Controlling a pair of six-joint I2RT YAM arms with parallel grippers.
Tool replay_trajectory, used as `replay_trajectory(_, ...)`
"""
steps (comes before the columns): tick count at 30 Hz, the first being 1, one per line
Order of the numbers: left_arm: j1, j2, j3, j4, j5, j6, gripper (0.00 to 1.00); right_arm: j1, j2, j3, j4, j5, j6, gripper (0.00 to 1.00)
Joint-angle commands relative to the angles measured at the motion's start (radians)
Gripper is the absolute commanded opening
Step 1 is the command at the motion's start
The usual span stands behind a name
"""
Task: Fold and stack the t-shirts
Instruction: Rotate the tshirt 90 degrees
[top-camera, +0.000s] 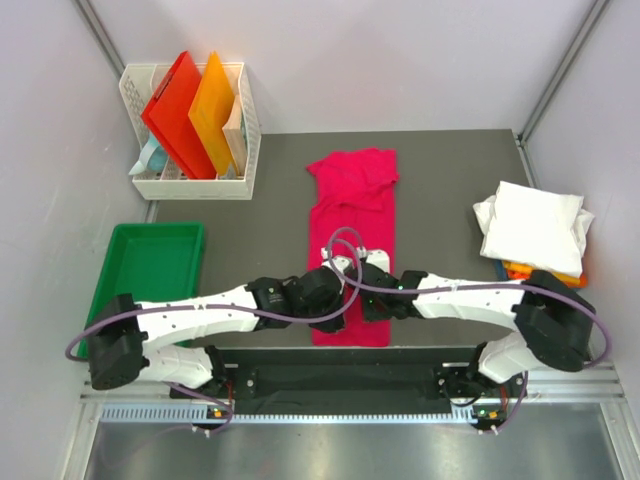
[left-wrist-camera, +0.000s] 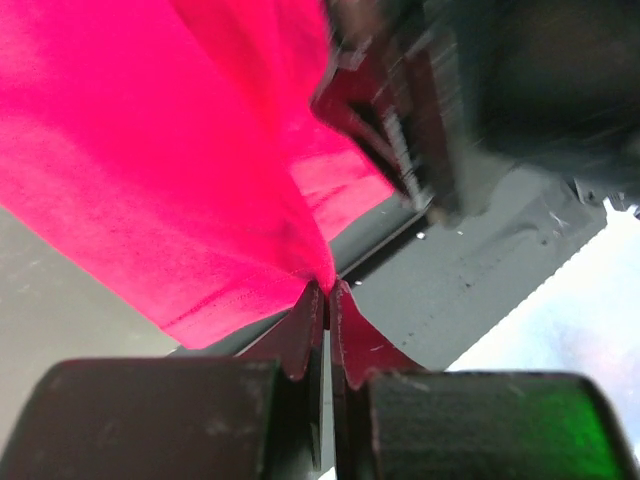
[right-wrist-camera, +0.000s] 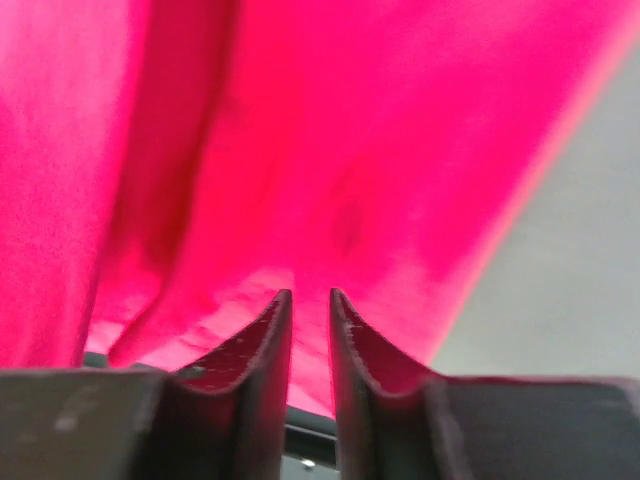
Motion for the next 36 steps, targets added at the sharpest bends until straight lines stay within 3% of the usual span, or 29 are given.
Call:
replay_trajectory(1, -0.010, 0.019, 0.043, 0.080, 0.061, 0.032, 0.00, 0.005, -0.142, 0.099, -0.148, 0.224, 0.026, 0.25)
replay_trajectory(14, -0.012, 0.215, 0.002, 0.176, 0.120, 0.033, 0.02, -0.004, -0.237, 0.190, -0.225, 0.324, 0.046, 0.27)
replay_trajectory(18, -0.012, 0.367, 0.009, 0.172, 0.136, 0.013, 0.35, -0.006, -0.262, 0.193, -0.228, 0.347, 0.045, 0.27)
replay_trajectory(21, -0.012, 0.337, -0.009, 0.187, 0.101, -0.013, 0.48, -0.004, -0.269, 0.198, -0.238, 0.355, 0.039, 0.27)
replay_trajectory(24, -0.012, 0.186, -0.037, 0.181, -0.017, -0.019, 0.94, -0.004, -0.282, 0.190, -0.247, 0.360, 0.036, 0.27)
replay_trajectory(25, -0.011, 0.145, -0.040, 0.175, -0.046, -0.016, 0.99, -0.004, -0.285, 0.189, -0.247, 0.360, 0.039, 0.27)
replay_trajectory(33, -0.011, -0.169, -0.024, 0.103, -0.287, 0.002, 0.99, -0.006, -0.279, 0.158, -0.222, 0.350, 0.031, 0.27)
replay_trajectory(36, -0.011, -0.229, -0.040, 0.086, -0.349, -0.036, 0.99, -0.009, -0.251, 0.127, -0.178, 0.297, 0.013, 0.19)
